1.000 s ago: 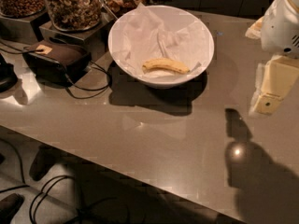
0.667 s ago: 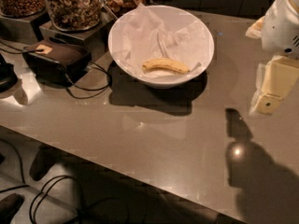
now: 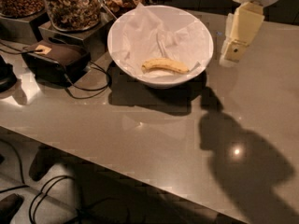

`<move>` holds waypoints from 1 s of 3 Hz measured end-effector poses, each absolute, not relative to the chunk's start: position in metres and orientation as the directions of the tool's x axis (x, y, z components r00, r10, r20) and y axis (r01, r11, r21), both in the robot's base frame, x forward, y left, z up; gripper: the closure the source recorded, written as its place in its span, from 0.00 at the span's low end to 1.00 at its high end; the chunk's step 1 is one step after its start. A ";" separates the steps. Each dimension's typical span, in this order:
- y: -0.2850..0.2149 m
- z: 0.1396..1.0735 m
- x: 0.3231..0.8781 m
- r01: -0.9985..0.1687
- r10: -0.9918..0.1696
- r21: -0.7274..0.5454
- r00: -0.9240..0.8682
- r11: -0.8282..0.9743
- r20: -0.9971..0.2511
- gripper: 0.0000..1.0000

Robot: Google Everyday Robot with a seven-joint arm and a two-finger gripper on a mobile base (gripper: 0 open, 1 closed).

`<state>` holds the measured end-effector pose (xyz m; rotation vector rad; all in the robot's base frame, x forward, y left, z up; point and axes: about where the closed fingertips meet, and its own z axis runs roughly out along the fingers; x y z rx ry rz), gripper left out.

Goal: Pick banana from white bowl

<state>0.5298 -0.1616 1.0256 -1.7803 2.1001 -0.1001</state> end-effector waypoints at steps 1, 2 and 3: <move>-0.159 1.028 0.534 -0.930 -0.961 -0.312 -0.116 0.194 -0.250 0.00; -0.115 1.025 0.606 -0.929 -0.967 -0.347 -0.041 0.130 -0.252 0.00; -0.114 1.026 0.608 -0.925 -0.965 -0.356 -0.038 0.132 -0.259 0.00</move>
Offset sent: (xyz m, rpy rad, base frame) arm 0.0679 0.0531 -0.0084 -0.0277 0.0458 0.1136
